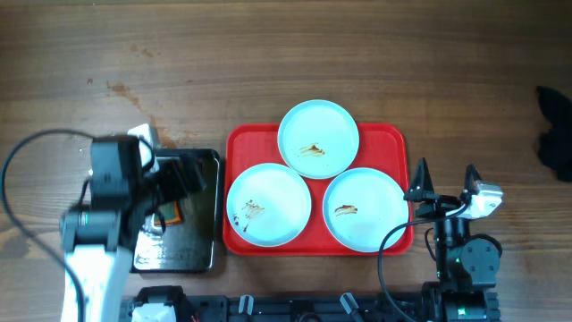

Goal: Clean dirty plates on tray and stack at the side
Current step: 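Reach the left gripper down to the sponge on the black tray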

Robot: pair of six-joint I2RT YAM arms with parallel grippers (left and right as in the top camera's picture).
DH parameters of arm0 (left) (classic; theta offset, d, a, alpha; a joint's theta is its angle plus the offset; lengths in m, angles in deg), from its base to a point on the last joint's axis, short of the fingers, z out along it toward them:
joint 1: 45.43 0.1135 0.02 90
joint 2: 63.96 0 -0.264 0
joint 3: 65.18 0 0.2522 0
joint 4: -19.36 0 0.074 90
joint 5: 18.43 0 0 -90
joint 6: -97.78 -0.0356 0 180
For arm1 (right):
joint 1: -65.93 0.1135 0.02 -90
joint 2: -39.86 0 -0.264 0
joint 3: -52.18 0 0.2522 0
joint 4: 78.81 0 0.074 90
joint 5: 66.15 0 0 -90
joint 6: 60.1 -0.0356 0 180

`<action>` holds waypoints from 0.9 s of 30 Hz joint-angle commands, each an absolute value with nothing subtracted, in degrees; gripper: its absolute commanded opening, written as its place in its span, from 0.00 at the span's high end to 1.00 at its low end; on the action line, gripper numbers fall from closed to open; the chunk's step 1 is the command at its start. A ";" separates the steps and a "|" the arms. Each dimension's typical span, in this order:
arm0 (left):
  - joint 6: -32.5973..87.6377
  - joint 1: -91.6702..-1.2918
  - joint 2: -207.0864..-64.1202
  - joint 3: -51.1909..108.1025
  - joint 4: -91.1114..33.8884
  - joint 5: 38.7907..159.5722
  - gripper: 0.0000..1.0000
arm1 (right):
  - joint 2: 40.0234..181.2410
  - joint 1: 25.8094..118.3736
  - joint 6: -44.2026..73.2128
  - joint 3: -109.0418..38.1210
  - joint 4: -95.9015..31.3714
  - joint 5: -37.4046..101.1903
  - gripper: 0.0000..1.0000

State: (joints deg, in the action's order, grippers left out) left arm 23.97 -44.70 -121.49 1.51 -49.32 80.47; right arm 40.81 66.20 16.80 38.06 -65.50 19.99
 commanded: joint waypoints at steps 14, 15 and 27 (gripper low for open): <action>17.21 -44.77 -135.88 8.70 -55.29 76.30 0.00 | 40.83 65.96 17.89 38.12 -65.74 20.78 0.00; 17.65 -44.68 -135.99 8.70 -55.51 74.31 0.00 | 40.83 65.96 17.89 38.12 -65.76 20.78 0.00; 18.77 -44.52 -139.68 4.63 -53.41 64.60 0.34 | 40.83 65.96 17.89 38.12 -65.74 20.78 0.00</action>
State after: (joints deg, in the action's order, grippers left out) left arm 17.91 -44.63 -136.93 7.39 -55.83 66.22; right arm 40.81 66.20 16.82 38.06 -65.48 19.99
